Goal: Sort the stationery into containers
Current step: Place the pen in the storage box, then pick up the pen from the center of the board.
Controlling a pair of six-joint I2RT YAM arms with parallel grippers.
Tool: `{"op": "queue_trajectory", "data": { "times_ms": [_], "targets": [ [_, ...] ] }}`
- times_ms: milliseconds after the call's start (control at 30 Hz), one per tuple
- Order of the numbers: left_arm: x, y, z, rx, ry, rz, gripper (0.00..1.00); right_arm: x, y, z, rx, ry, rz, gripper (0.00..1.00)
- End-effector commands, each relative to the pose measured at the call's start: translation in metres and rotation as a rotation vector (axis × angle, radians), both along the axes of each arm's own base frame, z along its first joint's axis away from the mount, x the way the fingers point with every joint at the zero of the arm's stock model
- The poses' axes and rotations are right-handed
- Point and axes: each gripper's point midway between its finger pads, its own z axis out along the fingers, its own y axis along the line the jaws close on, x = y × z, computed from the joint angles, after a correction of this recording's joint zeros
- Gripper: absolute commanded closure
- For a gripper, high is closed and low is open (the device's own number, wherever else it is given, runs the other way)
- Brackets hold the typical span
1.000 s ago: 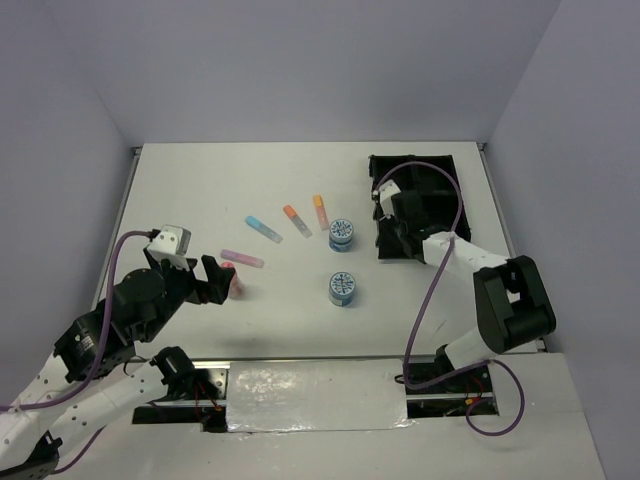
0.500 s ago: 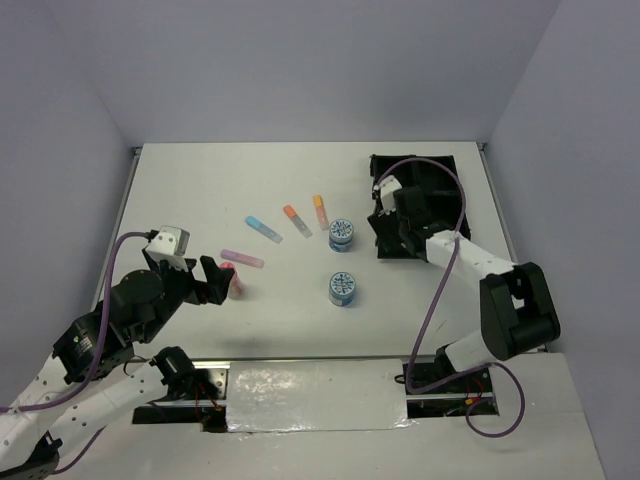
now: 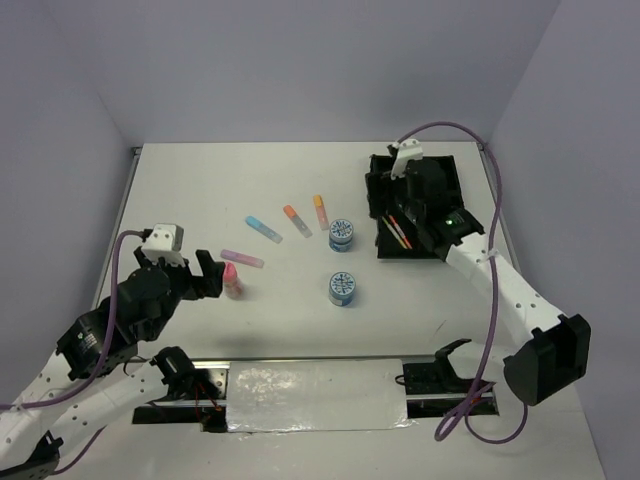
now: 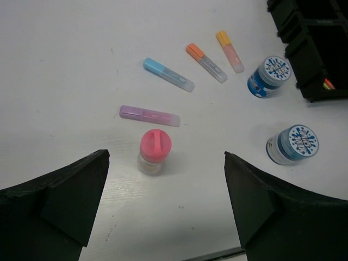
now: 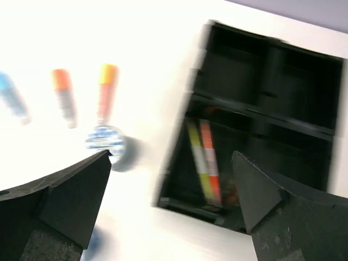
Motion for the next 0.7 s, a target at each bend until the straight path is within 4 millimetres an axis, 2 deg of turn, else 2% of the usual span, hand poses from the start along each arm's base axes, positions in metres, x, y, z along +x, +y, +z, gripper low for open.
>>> {"op": "queue_trajectory", "data": {
  "times_ms": [0, 33, 67, 100, 133, 200, 233, 267, 300, 333, 400, 433, 467, 533, 567, 633, 667],
  "targets": [
    [0.005, 0.023, 0.018, -0.039, -0.038, 0.135, 0.01, -0.02, 0.059, 0.016, 0.138, 0.018, 0.162, 0.0],
    [0.005, 0.029, 0.017, -0.04, -0.037, 0.17, 0.01, -0.024, 0.077, 0.015, 0.154, 0.017, 0.221, 0.0],
    [0.005, 0.04, 0.018, -0.042, -0.041, 0.222, 0.01, -0.03, 0.106, 0.025, 0.168, -0.008, 0.29, 0.0],
    [0.004, 0.051, 0.019, -0.047, -0.042, 0.285, 0.01, -0.03, 0.121, 0.024, 0.166, 0.003, 0.311, 0.01],
    [0.003, 0.057, 0.019, -0.05, -0.044, 0.315, 0.01, -0.018, 0.142, 0.02, 0.157, 0.034, 0.333, 0.04],
    [0.002, 0.065, 0.019, -0.059, -0.053, 0.352, 0.01, -0.012, 0.168, 0.002, 0.135, 0.115, 0.373, 0.06],
    [0.002, 0.065, 0.02, -0.06, -0.055, 0.346, 0.01, 0.001, 0.183, -0.034, 0.091, 0.196, 0.375, 0.07],
    [0.002, 0.065, 0.021, -0.059, -0.061, 0.338, 0.01, 0.012, 0.192, -0.028, 0.08, 0.203, 0.378, 0.07],
    [0.003, 0.062, 0.02, -0.061, -0.06, 0.322, 0.01, 0.022, 0.197, -0.04, 0.054, 0.232, 0.371, 0.08],
    [0.003, 0.061, 0.02, -0.058, -0.057, 0.319, 0.01, 0.042, 0.214, -0.06, 0.025, 0.264, 0.371, 0.1],
    [0.004, 0.061, 0.019, -0.057, -0.056, 0.321, 0.01, 0.05, 0.215, -0.093, -0.062, 0.37, 0.358, 0.15],
    [0.004, 0.061, 0.019, -0.053, -0.052, 0.32, 0.01, 0.065, 0.226, -0.111, -0.082, 0.394, 0.357, 0.18],
    [0.004, 0.061, 0.019, -0.051, -0.053, 0.318, 0.01, 0.067, 0.227, -0.122, -0.106, 0.421, 0.359, 0.19],
    [0.004, 0.06, 0.02, -0.052, -0.054, 0.311, 0.01, 0.078, 0.233, -0.129, -0.118, 0.415, 0.36, 0.19],
    [0.004, 0.06, 0.019, -0.051, -0.054, 0.311, 0.01, 0.08, 0.234, -0.145, -0.139, 0.439, 0.353, 0.19],
    [0.004, 0.059, 0.02, -0.053, -0.055, 0.306, 0.01, 0.084, 0.234, -0.155, -0.147, 0.45, 0.346, 0.2],
    [0.004, 0.059, 0.02, -0.054, -0.055, 0.304, 0.01, 0.084, 0.235, -0.168, -0.156, 0.471, 0.347, 0.21]
  ]
}}
